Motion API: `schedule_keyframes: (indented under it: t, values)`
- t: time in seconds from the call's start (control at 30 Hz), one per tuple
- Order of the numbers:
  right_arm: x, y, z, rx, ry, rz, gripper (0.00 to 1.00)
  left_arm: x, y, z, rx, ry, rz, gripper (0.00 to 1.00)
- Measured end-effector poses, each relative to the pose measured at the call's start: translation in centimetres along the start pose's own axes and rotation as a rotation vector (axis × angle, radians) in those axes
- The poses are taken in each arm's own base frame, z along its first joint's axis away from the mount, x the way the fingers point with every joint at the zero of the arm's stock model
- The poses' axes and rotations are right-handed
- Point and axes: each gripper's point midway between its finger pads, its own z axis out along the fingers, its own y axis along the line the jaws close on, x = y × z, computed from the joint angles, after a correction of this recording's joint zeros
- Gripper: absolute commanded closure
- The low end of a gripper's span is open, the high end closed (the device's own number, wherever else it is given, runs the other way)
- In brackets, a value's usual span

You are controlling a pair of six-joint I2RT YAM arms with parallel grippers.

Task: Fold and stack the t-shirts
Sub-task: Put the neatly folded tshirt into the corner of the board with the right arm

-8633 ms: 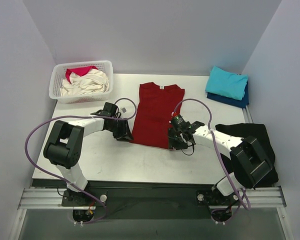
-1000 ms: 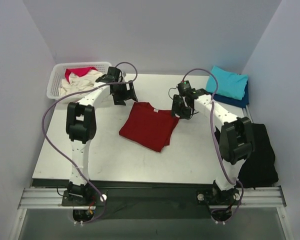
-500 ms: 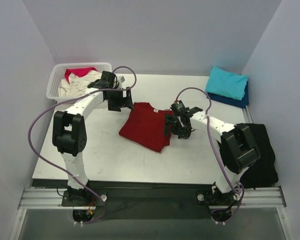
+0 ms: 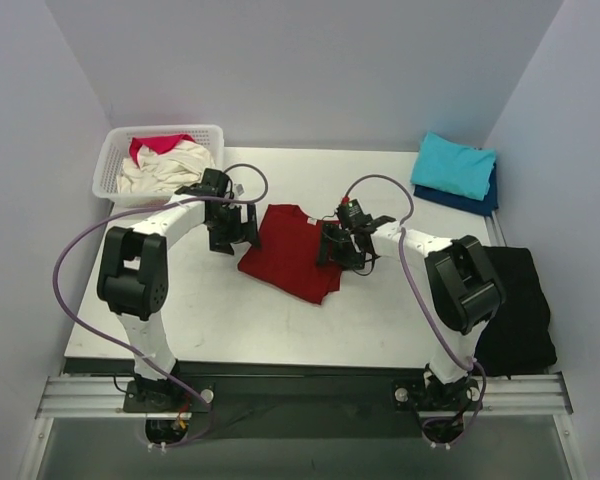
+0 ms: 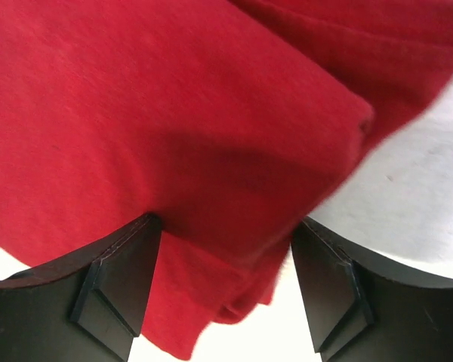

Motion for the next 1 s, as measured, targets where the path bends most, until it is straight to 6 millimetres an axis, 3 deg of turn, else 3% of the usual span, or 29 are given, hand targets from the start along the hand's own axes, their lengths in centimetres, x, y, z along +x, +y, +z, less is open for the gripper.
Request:
schedule_keyframes:
  t: [0.17, 0.27, 0.37, 0.47, 0.5, 0.77, 1.0]
  values:
    - [-0.9, 1.3, 0.8, -0.082, -0.018, 0.068, 0.38, 0.4, -0.2, -0.1, 0.014, 0.008, -0.011, 0.06]
    - [-1.6, 2.3, 1.4, -0.143, -0.012, 0.106, 0.53, 0.5, -0.4, -0.2, 0.022, 0.013, -0.018, 0.06]
    - [-2.6, 2.9, 2.4, -0.196, -0.009, 0.140, 0.77, 0.6, -0.6, -0.2, 0.032, 0.018, -0.026, 0.06]
    - [-2.8, 3.2, 3.1, -0.228, 0.009, 0.157, 0.90, 0.8, -0.6, -0.1, 0.037, 0.023, -0.033, 0.06]
    - [-2.9, 3.3, 3.2, -0.237, 0.014, 0.160, 0.98, 0.9, -0.6, -0.1, 0.035, 0.026, -0.035, 0.06]
    - [-3.4, 2.5, 3.0, -0.227, 0.043, 0.164, 1.00, 1.1, -0.4, -0.1, 0.033, 0.030, -0.043, 0.06]
    - [-6.2, -2.2, 1.2, -0.050, 0.035, 0.122, 1.00, 0.4, -1.0, -1.6, 0.052, -0.011, -0.032, 0.06]
